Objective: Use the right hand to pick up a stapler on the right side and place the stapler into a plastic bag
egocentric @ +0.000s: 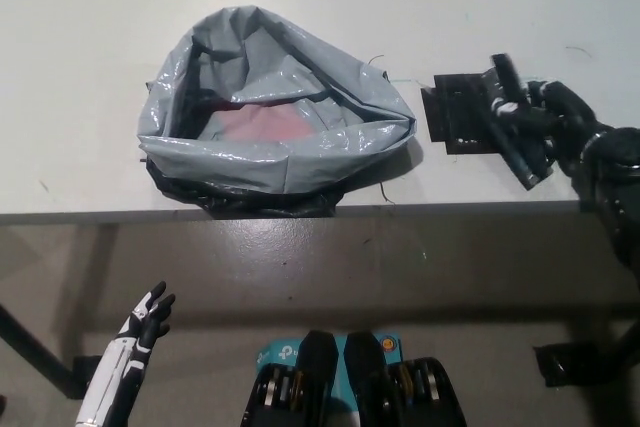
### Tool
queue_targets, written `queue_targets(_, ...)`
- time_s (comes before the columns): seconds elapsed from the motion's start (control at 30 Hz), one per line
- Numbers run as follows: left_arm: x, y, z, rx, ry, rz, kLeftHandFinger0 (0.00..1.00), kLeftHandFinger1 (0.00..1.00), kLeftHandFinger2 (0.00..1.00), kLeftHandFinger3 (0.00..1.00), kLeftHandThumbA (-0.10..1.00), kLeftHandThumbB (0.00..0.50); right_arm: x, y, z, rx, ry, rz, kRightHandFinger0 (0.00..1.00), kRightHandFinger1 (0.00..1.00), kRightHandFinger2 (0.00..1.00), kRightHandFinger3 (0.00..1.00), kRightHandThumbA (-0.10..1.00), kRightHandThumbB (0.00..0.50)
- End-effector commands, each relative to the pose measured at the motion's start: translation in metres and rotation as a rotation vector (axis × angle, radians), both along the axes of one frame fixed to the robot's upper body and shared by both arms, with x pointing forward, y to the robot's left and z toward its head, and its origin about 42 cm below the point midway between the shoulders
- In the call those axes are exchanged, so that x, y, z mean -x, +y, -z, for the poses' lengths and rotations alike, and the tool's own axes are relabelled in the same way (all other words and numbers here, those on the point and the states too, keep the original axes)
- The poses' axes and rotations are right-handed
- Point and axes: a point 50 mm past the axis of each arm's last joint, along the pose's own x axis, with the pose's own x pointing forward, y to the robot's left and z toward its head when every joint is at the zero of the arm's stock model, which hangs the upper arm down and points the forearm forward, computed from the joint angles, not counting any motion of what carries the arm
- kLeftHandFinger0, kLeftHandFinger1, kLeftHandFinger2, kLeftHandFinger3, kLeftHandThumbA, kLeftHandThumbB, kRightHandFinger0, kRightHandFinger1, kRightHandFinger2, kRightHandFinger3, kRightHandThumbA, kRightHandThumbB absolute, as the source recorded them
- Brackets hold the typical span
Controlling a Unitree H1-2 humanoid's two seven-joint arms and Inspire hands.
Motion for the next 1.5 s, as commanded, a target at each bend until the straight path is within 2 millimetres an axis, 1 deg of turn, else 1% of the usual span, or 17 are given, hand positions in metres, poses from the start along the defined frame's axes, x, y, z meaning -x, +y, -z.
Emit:
queue_targets(0.0,0.008,0.004,-0.005,-0.013,-0.022,0.026,1.0,1.0,1.0,1.0,1.0,0.0,-0.005,0.009,-0.008,-0.474,0.073,0.007,0.0,0.09,0.47,0.46,0.85,0.18)
queue_targets(0.07,0.008,0.005,-0.005,-0.014,-0.02,0.023,1.0,1.0,1.0,1.0,1.0,0.0,-0.006,0.011,-0.013,-0.509,0.071,0.007,0.0,0.07,0.46,0.46,0.9,0.17)
queue_targets(0.2,0.006,0.006,-0.005,-0.017,-0.017,0.017,1.0,1.0,1.0,1.0,1.0,0.0,-0.012,0.016,-0.026,-0.622,0.064,-0.003,0.0,0.09,0.52,0.59,0.96,0.16)
queue_targets(0.27,0.006,0.005,-0.005,-0.015,-0.018,0.012,1.0,1.0,1.0,1.0,1.0,0.0,-0.015,0.022,-0.033,-0.665,0.056,-0.006,0.0,0.11,0.54,0.61,0.94,0.181)
queue_targets(0.4,0.008,0.005,-0.003,-0.018,-0.013,0.015,1.0,1.0,1.0,1.0,1.0,0.0,-0.018,0.03,-0.041,-0.712,0.045,-0.024,0.0,0.13,0.55,0.7,0.95,0.169)
queue_targets(0.67,0.005,0.007,-0.004,-0.028,-0.019,0.02,1.0,1.0,1.0,1.0,1.0,0.0,-0.029,0.046,-0.077,-0.764,0.008,-0.1,0.0,0.17,0.58,0.74,0.9,0.184)
queue_targets(0.77,0.006,0.006,-0.005,-0.026,-0.017,0.022,1.0,1.0,1.0,1.0,1.0,0.0,-0.035,0.056,-0.1,-0.758,-0.013,-0.141,0.0,0.19,0.59,0.73,0.9,0.173)
queue_targets(0.83,0.006,0.006,-0.005,-0.028,-0.014,0.024,1.0,1.0,1.0,1.0,1.0,0.0,-0.038,0.064,-0.116,-0.752,-0.013,-0.172,0.0,0.18,0.6,0.73,0.87,0.195)
queue_targets(0.97,0.004,0.005,-0.006,-0.031,-0.013,0.027,1.0,1.0,1.0,1.0,1.0,0.0,-0.044,0.086,-0.154,-0.735,-0.051,-0.259,0.0,0.14,0.56,0.71,0.89,0.179)
queue_targets(1.03,0.003,0.005,-0.006,-0.031,-0.012,0.027,1.0,1.0,1.0,1.0,1.0,0.0,-0.045,0.094,-0.166,-0.732,-0.06,-0.279,0.0,0.14,0.56,0.71,0.89,0.19)
queue_targets(1.17,0.001,0.005,-0.007,-0.034,-0.015,0.031,1.0,1.0,1.0,1.0,1.0,0.0,-0.045,0.116,-0.199,-0.672,-0.107,-0.336,0.0,0.15,0.54,0.6,0.9,0.184)
queue_targets(1.2,0.001,0.005,-0.007,-0.033,-0.015,0.032,1.0,1.0,1.0,1.0,1.0,0.0,-0.045,0.119,-0.202,-0.668,-0.109,-0.34,0.0,0.15,0.53,0.58,0.9,0.19)
queue_targets(1.27,0.001,0.005,-0.006,-0.028,-0.017,0.032,1.0,1.0,1.0,1.0,1.0,0.0,-0.044,0.131,-0.212,-0.652,-0.124,-0.372,0.0,0.14,0.51,0.49,0.9,0.151)
queue_targets(1.37,0.001,0.007,-0.005,-0.036,-0.014,0.031,1.0,1.0,1.0,1.0,1.0,0.0,-0.041,0.162,-0.223,-0.474,-0.154,-0.408,0.0,0.21,0.52,0.46,0.9,0.147)
queue_targets(1.4,0.001,0.007,-0.005,-0.037,-0.014,0.031,1.0,1.0,1.0,1.0,1.0,0.0,-0.041,0.163,-0.223,-0.467,-0.156,-0.408,0.0,0.21,0.52,0.46,0.9,0.146)
queue_targets(1.43,0.0,0.007,-0.005,-0.04,-0.013,0.032,1.0,1.0,1.0,1.0,1.0,0.004,-0.04,0.174,-0.223,-0.404,-0.154,-0.4,0.06,0.3,0.56,0.53,0.82,0.204)
queue_targets(1.47,0.001,0.006,-0.005,-0.042,-0.009,0.037,1.0,1.0,1.0,1.0,1.0,0.003,-0.039,0.187,-0.22,-0.34,-0.148,-0.393,0.07,0.33,0.57,0.55,0.8,0.21)
